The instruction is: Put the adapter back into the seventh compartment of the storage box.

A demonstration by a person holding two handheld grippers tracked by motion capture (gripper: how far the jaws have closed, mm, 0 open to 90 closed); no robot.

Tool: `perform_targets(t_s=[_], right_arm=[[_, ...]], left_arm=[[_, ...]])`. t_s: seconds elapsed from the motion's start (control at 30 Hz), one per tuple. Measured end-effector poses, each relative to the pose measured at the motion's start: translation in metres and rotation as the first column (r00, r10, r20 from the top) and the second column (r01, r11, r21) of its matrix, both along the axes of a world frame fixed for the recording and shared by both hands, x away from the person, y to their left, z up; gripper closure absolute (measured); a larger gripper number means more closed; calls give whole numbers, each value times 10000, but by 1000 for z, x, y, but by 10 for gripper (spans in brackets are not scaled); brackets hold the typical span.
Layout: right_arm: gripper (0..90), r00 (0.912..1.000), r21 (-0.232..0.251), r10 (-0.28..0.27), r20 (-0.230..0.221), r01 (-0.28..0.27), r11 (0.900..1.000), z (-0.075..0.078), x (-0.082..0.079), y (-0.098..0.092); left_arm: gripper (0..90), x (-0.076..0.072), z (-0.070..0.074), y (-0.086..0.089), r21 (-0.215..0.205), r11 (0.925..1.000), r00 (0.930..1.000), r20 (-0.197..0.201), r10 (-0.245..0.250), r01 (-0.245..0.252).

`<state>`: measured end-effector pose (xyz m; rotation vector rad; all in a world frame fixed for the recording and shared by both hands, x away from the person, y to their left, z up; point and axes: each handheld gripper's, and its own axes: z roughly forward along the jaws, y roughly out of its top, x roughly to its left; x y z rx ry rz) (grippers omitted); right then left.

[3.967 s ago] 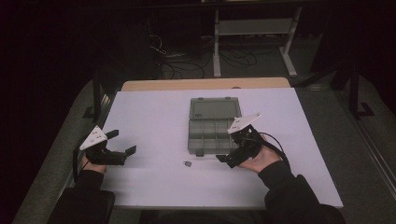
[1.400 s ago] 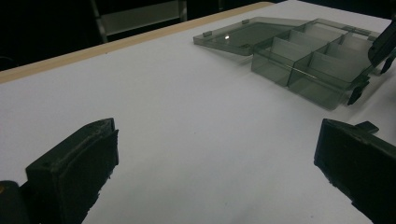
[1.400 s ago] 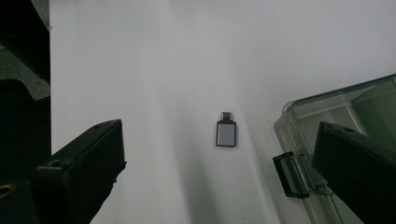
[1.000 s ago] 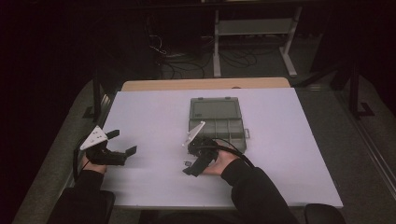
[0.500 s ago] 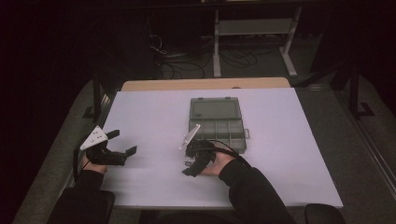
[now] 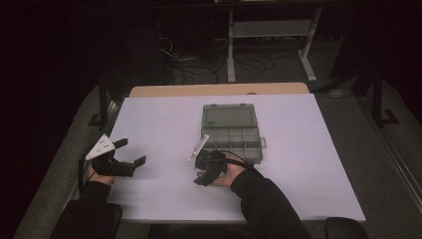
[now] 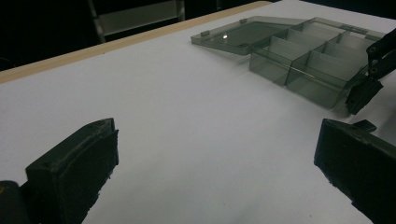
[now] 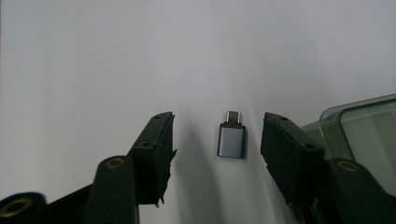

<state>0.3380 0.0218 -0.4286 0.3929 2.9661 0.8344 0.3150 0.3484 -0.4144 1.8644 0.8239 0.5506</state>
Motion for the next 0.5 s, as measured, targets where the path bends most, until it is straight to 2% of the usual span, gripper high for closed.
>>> perform_targets(t_s=[0.1, 0.17, 0.5], right_arm=[[502, 10000, -44, -68, -32, 68, 10000, -1, 1, 1], [543, 9997, -33, -69, -215, 68, 10000, -2, 4, 1], [700, 9996, -161, -255, -130, 253, 9996, -4, 7, 1]], left_arm=[[0, 0, 0, 0, -8, 10000, 10000, -2, -11, 11], [0, 0, 0, 0, -13, 10000, 10000, -14, -36, 36], [0, 0, 0, -1, 6, 10000, 10000, -16, -68, 68]])
